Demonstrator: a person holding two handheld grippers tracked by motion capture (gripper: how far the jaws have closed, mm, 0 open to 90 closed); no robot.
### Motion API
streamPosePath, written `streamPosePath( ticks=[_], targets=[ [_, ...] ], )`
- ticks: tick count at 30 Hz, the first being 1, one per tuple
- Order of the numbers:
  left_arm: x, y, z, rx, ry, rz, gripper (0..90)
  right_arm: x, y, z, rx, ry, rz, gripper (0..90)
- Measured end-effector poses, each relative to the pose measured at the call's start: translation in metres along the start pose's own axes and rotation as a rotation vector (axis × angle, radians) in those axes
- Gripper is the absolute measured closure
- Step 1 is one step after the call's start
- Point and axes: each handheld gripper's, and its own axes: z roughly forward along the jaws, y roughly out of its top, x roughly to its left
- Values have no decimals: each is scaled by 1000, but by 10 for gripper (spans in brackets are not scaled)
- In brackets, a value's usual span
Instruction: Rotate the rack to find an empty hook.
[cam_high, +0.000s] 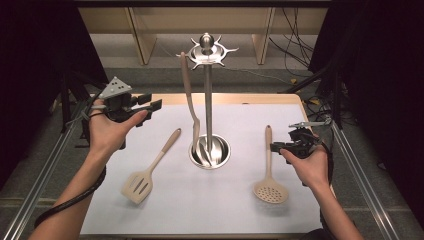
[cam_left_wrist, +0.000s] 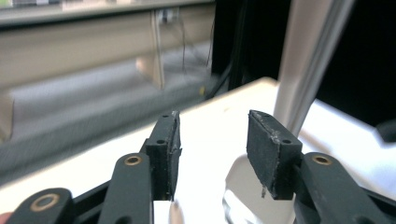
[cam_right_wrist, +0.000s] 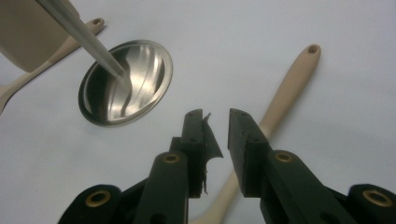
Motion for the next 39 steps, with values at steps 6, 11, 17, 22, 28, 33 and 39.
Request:
streamPosePath(
  ticks=[6, 11, 17, 22, 28, 33, 39],
  targets=[
    [6, -33, 30, 353, -21, 7, 599, 0, -1, -1, 17, -45, 11, 769],
    [5, -56, 53, 560, -43, -4, 630, 1, -1, -3, 6, -13, 13, 768],
    [4, -83, 79, 727, -16, 4, 649, -1, -2, -3, -2, -12, 3, 768],
    [5, -97, 91, 810, -23, -10, 656, -1, -1, -3, 1, -12, 8, 768],
    [10, -109, 103, 887, -14, 4, 653, 3, -2, -2, 14, -2, 38, 767],
    [11, -116, 107, 910, -15, -5, 652, 1, -1, -2, 7, 2, 19, 766],
    [12, -120, 110, 947, -18, -28, 653, 0, -2, 1, 15, 2, 9, 763]
  ],
)
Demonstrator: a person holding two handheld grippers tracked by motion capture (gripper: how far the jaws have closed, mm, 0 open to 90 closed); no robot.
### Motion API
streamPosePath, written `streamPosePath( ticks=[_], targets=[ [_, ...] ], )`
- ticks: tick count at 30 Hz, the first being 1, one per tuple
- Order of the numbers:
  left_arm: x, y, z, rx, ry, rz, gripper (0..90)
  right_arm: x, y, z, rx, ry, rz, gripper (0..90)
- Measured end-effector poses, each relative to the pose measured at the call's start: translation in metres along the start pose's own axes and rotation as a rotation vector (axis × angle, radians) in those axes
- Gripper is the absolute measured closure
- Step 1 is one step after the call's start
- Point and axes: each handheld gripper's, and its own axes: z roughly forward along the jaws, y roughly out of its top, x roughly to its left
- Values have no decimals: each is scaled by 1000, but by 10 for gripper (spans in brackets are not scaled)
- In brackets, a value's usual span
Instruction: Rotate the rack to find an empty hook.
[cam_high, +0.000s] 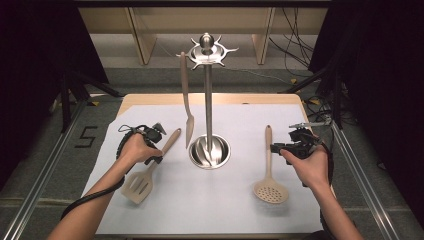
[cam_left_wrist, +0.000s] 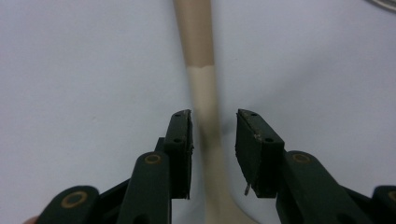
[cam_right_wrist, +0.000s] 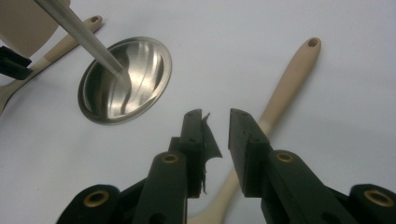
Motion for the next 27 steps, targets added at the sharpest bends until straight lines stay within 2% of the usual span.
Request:
streamPosePath(
  ticks=[1, 2, 3, 10, 11, 12, 13, 16, 17, 19, 20, 22, 24, 27],
  targets=[
    [-1, -1, 2, -6, 5, -17, 653, 6, 0, -1, 28, 0, 66, 763],
    [-3, -1, 3, 4, -2, -35, 652, 0, 0, 1, 2, 0, -2, 763],
    [-4, -1, 4, 13, 3, -37, 652, 0, 0, 1, -4, 1, -7, 762],
    [-4, 2, 11, 41, -2, -1, 640, 1, 0, 1, 4, -1, 4, 759],
    [-4, 3, 11, 48, 1, 1, 640, 1, 0, 1, 5, -2, 3, 758],
    [-4, 4, 10, 59, 19, 22, 640, 1, 0, 1, 3, 4, 2, 758],
    [-5, 4, 12, 55, 0, 12, 641, 1, 0, 1, 6, 3, 2, 758],
    [-4, 7, 12, 78, 1, 27, 645, 1, 0, 2, 5, 1, 3, 758],
    [-5, 8, 11, 84, 50, 17, 648, 1, 0, 2, 7, 2, 1, 757],
    [-4, 10, 11, 95, 60, 18, 657, 1, 0, 2, 10, 0, 1, 756],
    [-4, 11, 10, 122, 28, -3, 668, 1, 0, 3, 9, 1, 3, 755],
    [-4, 11, 10, 123, 31, -11, 708, 4, -1, 2, 33, 0, 34, 753],
    [-5, 10, 10, 121, 39, -19, 766, 4, -1, 2, 31, 1, 27, 753],
    [-7, 9, 10, 113, 43, -43, 774, 4, -1, 3, 34, -1, 29, 752]
  ],
)
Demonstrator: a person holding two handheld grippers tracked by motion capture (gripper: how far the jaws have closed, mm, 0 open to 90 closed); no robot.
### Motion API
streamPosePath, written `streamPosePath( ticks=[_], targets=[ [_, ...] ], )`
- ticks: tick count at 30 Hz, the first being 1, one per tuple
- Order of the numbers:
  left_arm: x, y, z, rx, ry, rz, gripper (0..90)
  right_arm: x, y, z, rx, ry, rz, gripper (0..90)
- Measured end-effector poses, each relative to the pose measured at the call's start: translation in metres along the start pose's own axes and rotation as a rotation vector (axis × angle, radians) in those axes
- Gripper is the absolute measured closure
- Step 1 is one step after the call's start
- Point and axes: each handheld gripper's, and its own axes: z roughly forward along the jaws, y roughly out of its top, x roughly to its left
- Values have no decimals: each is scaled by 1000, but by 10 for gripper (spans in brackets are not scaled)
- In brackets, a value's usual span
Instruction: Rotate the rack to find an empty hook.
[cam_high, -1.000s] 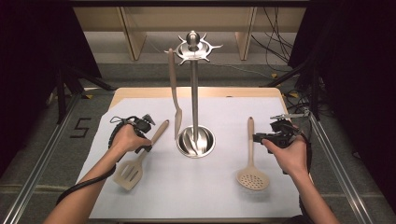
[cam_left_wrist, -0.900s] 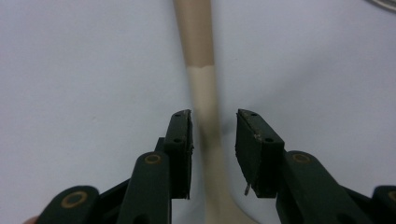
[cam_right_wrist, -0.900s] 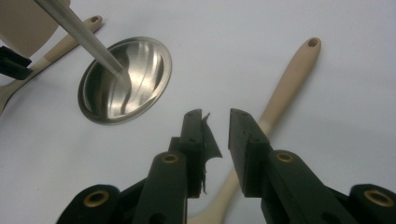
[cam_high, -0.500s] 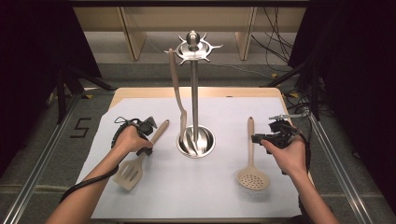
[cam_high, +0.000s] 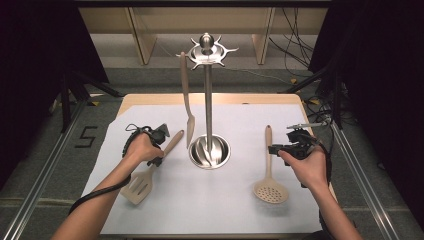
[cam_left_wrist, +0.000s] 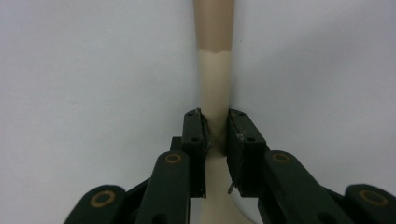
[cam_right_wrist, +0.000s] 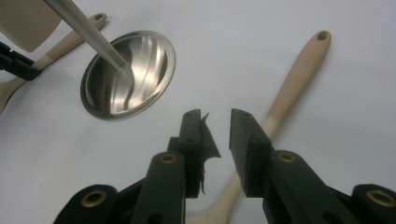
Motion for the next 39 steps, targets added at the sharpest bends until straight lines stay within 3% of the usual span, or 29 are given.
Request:
streamPosePath(
  ticks=[6, 14, 16, 18, 19, 22, 24, 30, 33, 35, 37, 38, 39],
  targets=[
    [3, -4, -1, -18, -24, -27, 780, 0, 0, -1, -3, 9, -3, 753],
    [12, -18, -3, -113, -94, -42, 781, -1, 0, -2, -11, -7, 2, 753],
    [11, -23, -4, -185, -87, -47, 781, 0, 0, 0, -40, -38, 6, 754],
    [12, -27, -9, -222, -84, -47, 781, -1, 1, -3, -9, -1, -1, 754],
    [12, -29, -10, -245, -76, -47, 781, -3, 1, -1, -35, 2, -32, 754],
    [14, -36, -18, -335, -92, -48, 781, -2, 1, -1, -34, 2, -20, 754],
    [13, -40, -24, -404, -98, -73, 780, -2, 1, -1, -38, -2, -24, 754],
    [13, -51, -39, -552, -106, -61, 780, -1, 1, -1, -35, -1, -32, 754],
    [10, -55, -43, -649, -112, -98, 780, 1, 1, -2, -33, 5, -12, 754],
    [10, -58, -46, -662, -116, -94, 780, -1, 1, -2, -42, 4, -36, 754],
    [11, -60, -48, -679, -115, -73, 779, 2, 1, -1, -54, -31, -37, 754],
    [11, -61, -49, -682, -111, -68, 779, 1, 1, -2, -44, 4, -39, 754],
    [11, -62, -50, -692, -107, -57, 779, 2, 1, -2, -41, 7, -29, 754]
  ],
)
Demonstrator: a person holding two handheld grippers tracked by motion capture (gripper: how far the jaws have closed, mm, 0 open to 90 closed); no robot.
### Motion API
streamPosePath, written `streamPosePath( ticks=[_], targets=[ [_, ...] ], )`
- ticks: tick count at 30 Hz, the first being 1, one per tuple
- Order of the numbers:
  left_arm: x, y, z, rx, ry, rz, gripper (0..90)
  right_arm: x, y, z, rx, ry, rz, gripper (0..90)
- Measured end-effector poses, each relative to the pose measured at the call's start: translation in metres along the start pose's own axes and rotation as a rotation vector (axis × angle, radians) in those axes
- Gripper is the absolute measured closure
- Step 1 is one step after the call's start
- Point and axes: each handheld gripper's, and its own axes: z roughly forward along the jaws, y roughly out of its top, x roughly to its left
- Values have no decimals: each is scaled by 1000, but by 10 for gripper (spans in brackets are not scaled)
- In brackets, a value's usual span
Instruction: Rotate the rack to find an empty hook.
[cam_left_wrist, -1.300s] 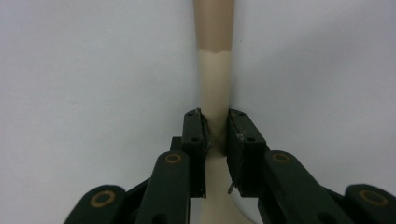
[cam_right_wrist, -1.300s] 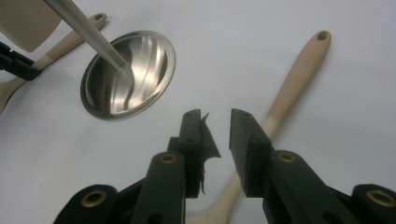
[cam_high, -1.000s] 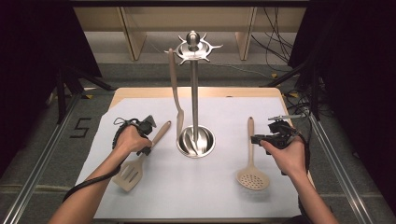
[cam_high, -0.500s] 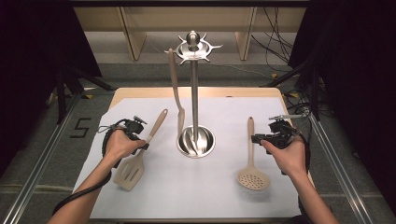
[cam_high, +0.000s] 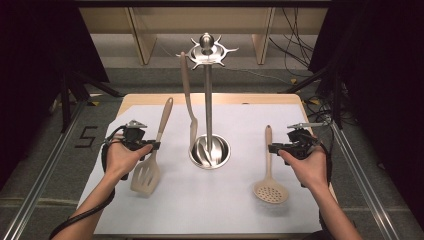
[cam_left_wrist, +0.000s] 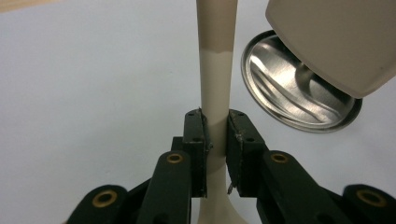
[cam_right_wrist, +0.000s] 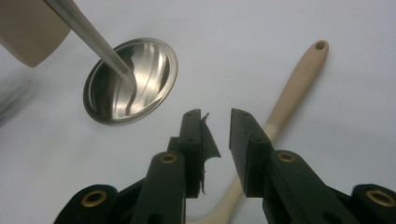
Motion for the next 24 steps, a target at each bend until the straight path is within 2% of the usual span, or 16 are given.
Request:
streamPosePath(
  ticks=[2, 3, 4, 6, 7, 8, 10, 11, 12, 14, 18, 19, 20, 22, 23, 24],
  targets=[
    [-1, 0, -3, -31, -11, 1, 779, 0, 0, 0, -1, 0, -5, 753],
    [-1, 1, -6, -38, 3, 12, 779, 0, 0, 0, -4, -4, -10, 752],
    [-2, 1, -7, -52, 1, 6, 779, 2, 0, -1, 4, -38, -14, 752],
    [-3, 3, -10, -89, 5, 11, 779, 6, 0, 0, -2, -41, 9, 751],
    [-7, 3, -11, -134, 5, -14, 779, 6, 0, 0, -1, -35, 7, 751],
    [-8, 4, -14, -142, 0, 0, 779, 5, 1, 1, -5, -45, -28, 750],
    [-12, 6, -18, -187, 4, 0, 779, 6, 0, 2, -37, -17, -23, 749],
    [-13, 6, -20, -201, 3, 5, 779, 9, 1, 0, -2, -39, -8, 747],
    [-15, 7, -22, -217, 3, 12, 779, 11, 1, 0, -2, -34, 14, 746],
    [-20, 8, -25, -271, -9, -1, 779, 8, 2, 0, -22, -30, -32, 745],
    [-27, 10, -31, -309, -23, -1, 779, 9, 2, -1, -40, -18, -54, 744],
    [-29, 10, -31, -312, -28, -1, 779, 8, 2, -1, -52, 20, -54, 744],
    [-30, 11, -32, -317, -30, 4, 779, 10, 2, -2, -38, 23, -34, 744],
    [-32, 11, -34, -330, -31, 10, 779, 11, 2, -1, -51, 18, -46, 743],
    [-33, 12, -35, -336, -32, 15, 779, 12, 2, -1, -48, -8, -66, 743],
    [-34, 12, -36, -341, -33, 13, 779, 16, 2, -1, -32, -18, -7, 743]
  ],
)
